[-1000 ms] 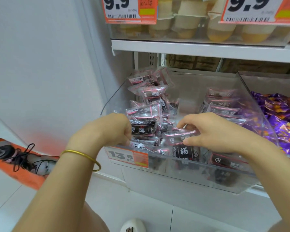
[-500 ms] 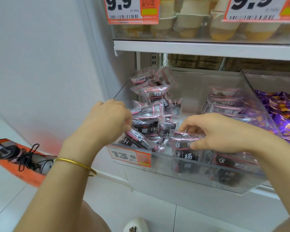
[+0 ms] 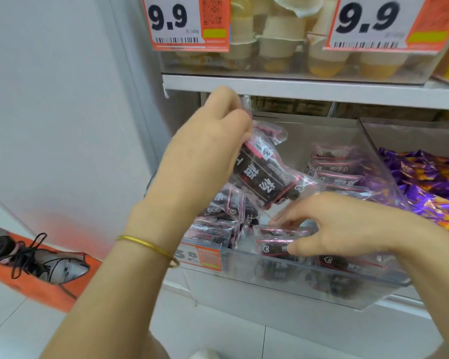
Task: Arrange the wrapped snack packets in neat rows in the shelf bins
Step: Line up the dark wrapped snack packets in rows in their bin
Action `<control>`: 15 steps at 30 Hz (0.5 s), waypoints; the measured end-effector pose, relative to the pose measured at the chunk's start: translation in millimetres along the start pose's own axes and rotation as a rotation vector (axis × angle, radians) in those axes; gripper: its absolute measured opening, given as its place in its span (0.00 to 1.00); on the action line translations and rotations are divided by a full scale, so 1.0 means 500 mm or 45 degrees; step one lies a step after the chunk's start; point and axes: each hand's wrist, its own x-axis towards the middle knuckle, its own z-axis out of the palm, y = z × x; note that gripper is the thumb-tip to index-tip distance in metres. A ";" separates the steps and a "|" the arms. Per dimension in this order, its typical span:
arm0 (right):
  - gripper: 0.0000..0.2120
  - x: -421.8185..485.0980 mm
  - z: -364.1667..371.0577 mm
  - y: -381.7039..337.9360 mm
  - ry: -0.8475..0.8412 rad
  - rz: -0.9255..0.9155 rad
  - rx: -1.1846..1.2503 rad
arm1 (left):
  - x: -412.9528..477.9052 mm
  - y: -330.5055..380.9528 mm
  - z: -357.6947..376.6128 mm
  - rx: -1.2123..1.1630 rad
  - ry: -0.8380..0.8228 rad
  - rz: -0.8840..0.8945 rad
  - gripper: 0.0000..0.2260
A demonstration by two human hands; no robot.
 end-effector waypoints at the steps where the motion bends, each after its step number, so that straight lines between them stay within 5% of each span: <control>1: 0.21 -0.003 0.000 0.003 0.006 -0.010 -0.002 | 0.005 0.004 0.011 0.025 0.004 0.008 0.02; 6: 0.22 -0.022 -0.001 0.017 0.020 0.025 0.055 | 0.012 -0.004 0.031 0.045 0.040 -0.047 0.02; 11: 0.17 -0.025 -0.002 0.010 0.119 -0.009 0.021 | 0.011 0.003 0.046 -0.074 -0.041 0.220 0.08; 15: 0.06 -0.044 -0.037 0.003 0.538 0.007 0.201 | 0.003 0.018 0.077 -0.301 -0.289 0.244 0.06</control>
